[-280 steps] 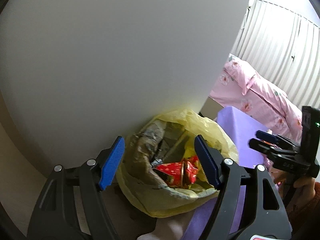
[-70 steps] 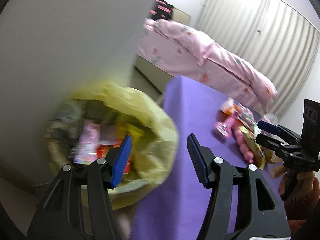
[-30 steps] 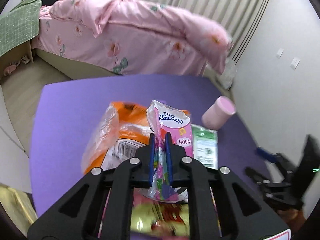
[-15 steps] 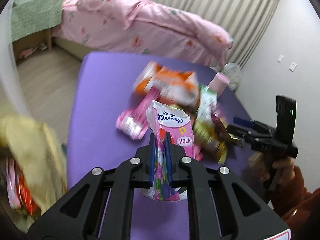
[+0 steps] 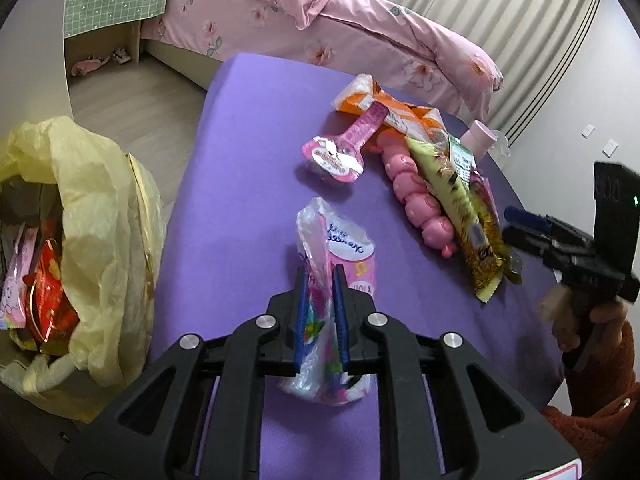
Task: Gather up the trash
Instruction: 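Grasp the pink Kleenex packet with the left tool while the right tool grasps the pink chip packet, then carry both packets to the yellow bag and open both tools over it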
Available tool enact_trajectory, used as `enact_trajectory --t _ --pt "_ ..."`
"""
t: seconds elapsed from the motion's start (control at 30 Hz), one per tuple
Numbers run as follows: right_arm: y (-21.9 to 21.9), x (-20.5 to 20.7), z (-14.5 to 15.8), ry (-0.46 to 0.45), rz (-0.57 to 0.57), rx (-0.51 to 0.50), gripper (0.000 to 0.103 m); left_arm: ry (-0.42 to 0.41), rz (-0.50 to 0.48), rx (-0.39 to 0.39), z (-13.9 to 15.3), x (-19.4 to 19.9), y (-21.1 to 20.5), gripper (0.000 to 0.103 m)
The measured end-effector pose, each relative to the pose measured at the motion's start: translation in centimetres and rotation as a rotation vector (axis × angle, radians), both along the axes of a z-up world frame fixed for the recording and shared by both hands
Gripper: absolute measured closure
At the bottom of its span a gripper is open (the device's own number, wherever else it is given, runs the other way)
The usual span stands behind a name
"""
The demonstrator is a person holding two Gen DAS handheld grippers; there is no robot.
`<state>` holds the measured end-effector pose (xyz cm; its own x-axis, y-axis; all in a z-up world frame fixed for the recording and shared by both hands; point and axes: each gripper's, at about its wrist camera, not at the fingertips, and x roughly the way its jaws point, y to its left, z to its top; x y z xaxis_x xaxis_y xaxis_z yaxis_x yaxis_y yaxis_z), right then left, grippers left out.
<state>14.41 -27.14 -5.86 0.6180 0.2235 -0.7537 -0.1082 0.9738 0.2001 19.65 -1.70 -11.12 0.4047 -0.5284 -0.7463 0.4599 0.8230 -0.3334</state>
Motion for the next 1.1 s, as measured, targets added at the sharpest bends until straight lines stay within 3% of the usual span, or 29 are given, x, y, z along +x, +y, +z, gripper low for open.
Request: enact_trajectory --t 0.27,0.47,0.5,0.6,0.87,1.1 --pt "-2.5 1.1 -0.6 0.022 -0.06 0.09 0.034 0.002 0.017 -0.015 0.1 -0.4 1.0 0.073" --pt "-2.4 1.8 -2.3 0.08 -0.032 0.109 0.059 0.002 0.033 -0.011 0.2 -0.2 1.2 0.067" --pt "-2.3 1.8 -2.4 0.08 -0.018 0.113 0.07 0.004 0.033 -0.009 0.2 -0.2 1.2 0.067" --pt "-2.1 1.3 -2.0 0.065 0.014 0.131 0.084 0.012 0.03 -0.002 0.0 -0.2 1.1 0.065" --pt "-2.0 -0.4 0.1 -0.025 -0.017 0.054 0.087 0.01 0.024 0.058 -0.3 -0.9 0.2 0.062" --pt "-2.6 -1.1 1.3 -0.07 -0.036 0.078 0.087 0.061 0.01 0.023 -1.0 -0.6 -0.3 0.064"
